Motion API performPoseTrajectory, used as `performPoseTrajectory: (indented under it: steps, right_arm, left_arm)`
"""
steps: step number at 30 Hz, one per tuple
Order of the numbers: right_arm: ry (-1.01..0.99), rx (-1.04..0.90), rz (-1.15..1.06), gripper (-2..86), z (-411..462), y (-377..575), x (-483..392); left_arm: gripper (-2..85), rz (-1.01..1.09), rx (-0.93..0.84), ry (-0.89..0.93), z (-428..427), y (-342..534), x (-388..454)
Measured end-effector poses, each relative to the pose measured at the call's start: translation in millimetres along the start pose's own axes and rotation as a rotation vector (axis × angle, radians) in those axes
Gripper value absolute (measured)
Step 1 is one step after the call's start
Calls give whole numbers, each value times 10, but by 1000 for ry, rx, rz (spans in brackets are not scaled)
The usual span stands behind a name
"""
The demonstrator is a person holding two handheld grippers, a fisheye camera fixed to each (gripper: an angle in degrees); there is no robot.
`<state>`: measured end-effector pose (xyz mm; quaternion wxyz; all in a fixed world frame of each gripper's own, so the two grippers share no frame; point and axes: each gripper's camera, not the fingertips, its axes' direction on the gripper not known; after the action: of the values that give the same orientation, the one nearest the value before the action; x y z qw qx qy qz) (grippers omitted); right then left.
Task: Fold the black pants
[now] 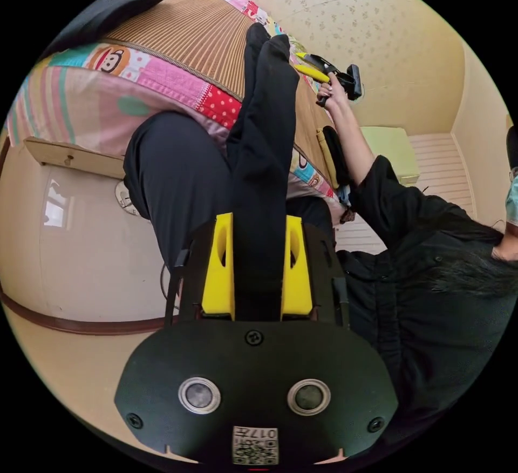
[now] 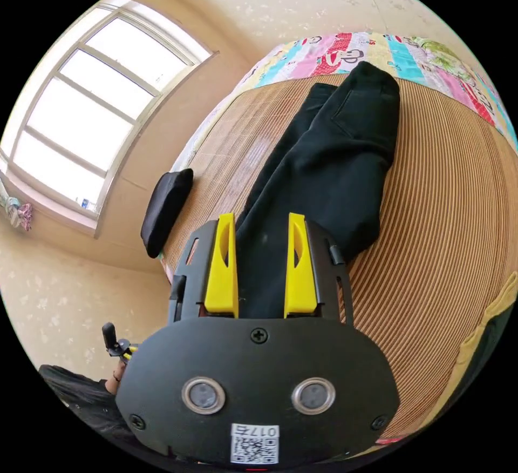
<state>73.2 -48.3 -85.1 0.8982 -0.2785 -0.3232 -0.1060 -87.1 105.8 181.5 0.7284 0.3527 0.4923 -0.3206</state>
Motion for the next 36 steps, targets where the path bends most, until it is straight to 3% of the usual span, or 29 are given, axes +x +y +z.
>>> performPoseTrajectory:
  steps: [5,9,13,15,17,20,22,24,28,36]
  right_arm:
    - [241,76,140,170,435,-952,76]
    - [399,6,262,99,922,-1188,288]
    - [301,361,172,37,519,-843,-125]
    - [296,463,93,33,359,-706,-429]
    - [194,395,8,35,434,-791,-511]
    - [135,79,-5,52,865,-1012,-373]
    - [80,43,6,72,783,-887,-301]
    - [23,150,-66,88,245,-443,-358]
    - [-58,160,-146,109,-494,571,-231]
    - [-437,2,228,124,-823,2688,827]
  left_arm:
    - [53,-67,10,-25,9,66,-58]
    - [15,-129,11,135,-9,102,-159]
    - [0,-96,50,477,-77,218,-265]
    - [-1,-89,35,518,-75,259,-278]
    - [1,-80,-5,511,-58,282,-258]
    - [19,-117,-12,477,-63,296,-299]
    - [45,-137,22,474,-184,304,-382]
    - [67,-132,58,402,-386,304,-394]
    - [135,-34,145,177,-819,-108,-328]
    - [123,212,75,254,-223,-2040,-117]
